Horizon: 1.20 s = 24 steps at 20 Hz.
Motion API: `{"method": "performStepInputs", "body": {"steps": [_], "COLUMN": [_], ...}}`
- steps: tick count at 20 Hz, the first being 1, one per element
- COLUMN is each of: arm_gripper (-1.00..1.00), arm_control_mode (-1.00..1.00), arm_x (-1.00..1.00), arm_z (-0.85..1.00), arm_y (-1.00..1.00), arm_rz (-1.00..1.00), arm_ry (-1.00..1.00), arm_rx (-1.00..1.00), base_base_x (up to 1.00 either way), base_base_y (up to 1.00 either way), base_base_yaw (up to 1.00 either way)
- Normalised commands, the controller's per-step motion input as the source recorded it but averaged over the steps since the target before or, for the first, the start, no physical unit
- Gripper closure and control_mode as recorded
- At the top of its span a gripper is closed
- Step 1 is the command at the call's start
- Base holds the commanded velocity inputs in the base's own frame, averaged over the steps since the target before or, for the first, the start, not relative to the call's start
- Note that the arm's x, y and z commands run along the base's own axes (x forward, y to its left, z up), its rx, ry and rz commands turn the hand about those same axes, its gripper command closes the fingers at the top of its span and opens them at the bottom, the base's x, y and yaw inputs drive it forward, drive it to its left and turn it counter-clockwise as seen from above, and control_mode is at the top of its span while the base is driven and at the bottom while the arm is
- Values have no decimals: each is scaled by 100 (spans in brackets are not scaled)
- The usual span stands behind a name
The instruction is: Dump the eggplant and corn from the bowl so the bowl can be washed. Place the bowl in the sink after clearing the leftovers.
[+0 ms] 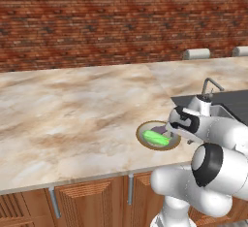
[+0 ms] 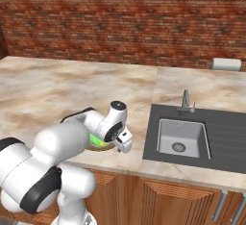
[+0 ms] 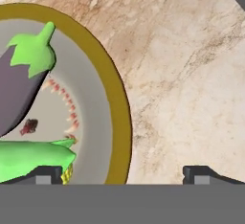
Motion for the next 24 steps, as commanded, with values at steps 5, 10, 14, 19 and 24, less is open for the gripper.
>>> {"method": "performStepInputs", "body": {"steps": [5, 10, 14, 19, 24], "arm_gripper": [-100, -100, -100, -100, -100], "arm_control_mode": [-100, -100, -100, -100, -100], "arm_x": [2, 2, 1, 0, 2], "arm_z": [-29, -28, -2, -11, -17], "arm_y": [0, 0, 5, 21, 7], "arm_rz": [0, 0, 0, 0, -1], "arm_ry": [0, 0, 0, 0, 0], "arm_rx": [0, 0, 0, 0, 2], "base_base_x": [0, 0, 0, 0, 0], "base_base_y": [0, 0, 0, 0, 0], "base_base_yaw": [0, 0, 0, 0, 0]}}
